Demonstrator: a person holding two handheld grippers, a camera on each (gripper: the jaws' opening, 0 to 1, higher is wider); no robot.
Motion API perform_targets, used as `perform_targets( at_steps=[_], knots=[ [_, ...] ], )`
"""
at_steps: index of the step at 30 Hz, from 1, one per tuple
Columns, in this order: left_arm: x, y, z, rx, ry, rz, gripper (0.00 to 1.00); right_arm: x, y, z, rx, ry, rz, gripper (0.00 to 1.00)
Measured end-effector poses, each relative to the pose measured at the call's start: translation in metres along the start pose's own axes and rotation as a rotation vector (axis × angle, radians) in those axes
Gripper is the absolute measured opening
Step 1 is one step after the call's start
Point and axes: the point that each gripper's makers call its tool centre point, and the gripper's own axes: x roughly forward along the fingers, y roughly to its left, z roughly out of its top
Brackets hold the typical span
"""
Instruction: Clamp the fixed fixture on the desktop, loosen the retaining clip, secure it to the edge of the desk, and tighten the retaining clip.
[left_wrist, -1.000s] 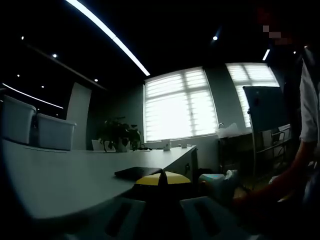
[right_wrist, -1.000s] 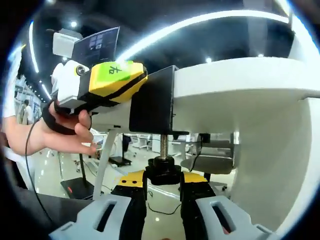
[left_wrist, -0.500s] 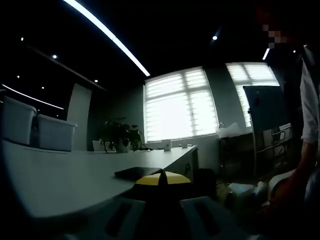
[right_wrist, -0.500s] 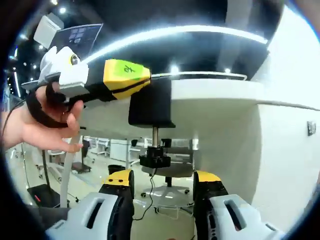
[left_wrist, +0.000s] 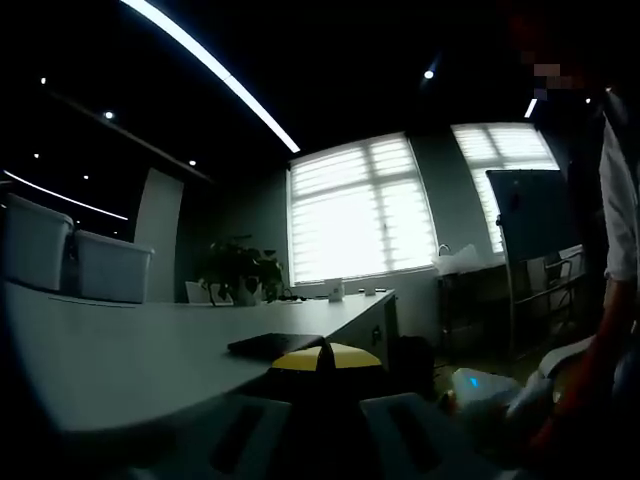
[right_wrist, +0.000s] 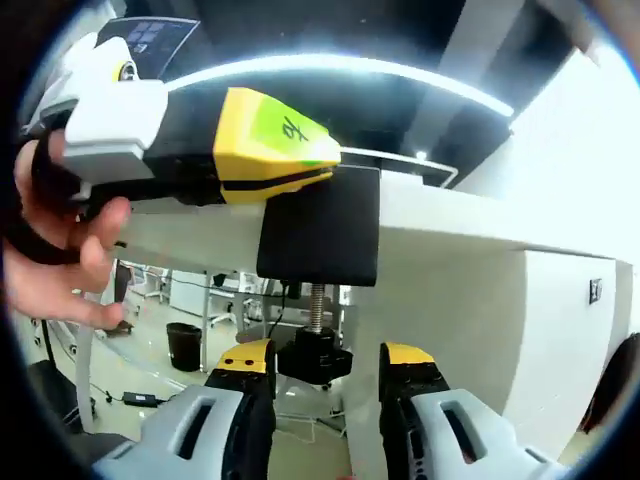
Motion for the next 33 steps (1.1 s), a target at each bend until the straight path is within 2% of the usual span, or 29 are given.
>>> perform_targets(
  at_steps=[2,4,7,8,9,11,14,19,24,29,31,33],
  knots=[
    [0.0,0.0,0.0,0.005,0.0,0.001,0.01,0.002,0.005,0.001,-0.05,-0.001,0.019,0.28],
    [0.0,0.0,0.0,0.003,-0.001,0.002,0.01,0.004,0.006,0.0,-0.037,0.0,0.022,0.28],
    [-0.001,-0.001,0.0,0.003,-0.001,0.002,0.01,0.011,0.007,0.001,0.01,-0.016,0.097,0.28],
    [-0.001,-0.001,0.0,0.002,-0.002,0.002,0.01,0.014,0.009,0.001,0.015,-0.019,0.13,0.28],
    [-0.001,-0.001,0.0,0.0,-0.002,0.002,0.01,-0.019,0.01,0.005,0.027,-0.025,0.161,0.28],
    [-0.001,-0.001,0.0,-0.003,-0.002,0.0,0.01,-0.025,0.012,0.008,0.028,-0.039,0.23,0.28],
    [-0.002,-0.002,0.0,-0.004,-0.002,-0.003,0.01,-0.022,0.011,0.007,0.037,-0.05,0.332,0.28],
    [-0.002,-0.003,0.0,-0.011,-0.007,-0.007,0.01,-0.019,0.015,0.005,0.14,-0.038,0.55,0.27],
    [-0.003,-0.003,0.0,-0.027,-0.017,-0.009,0.01,-0.02,0.019,0.004,0.123,-0.036,0.704,0.27],
    [-0.003,-0.004,0.0,-0.026,-0.016,-0.012,0.01,-0.018,0.022,0.002,0.074,-0.016,0.728,0.28],
    [-0.003,-0.003,0.0,-0.029,-0.018,-0.013,0.01,-0.021,0.02,0.0,0.097,-0.004,0.686,0.28],
    [-0.003,-0.003,0.0,-0.027,-0.018,-0.012,0.01,-0.027,0.023,-0.01,0.125,0.035,0.666,0.3]
  ],
)
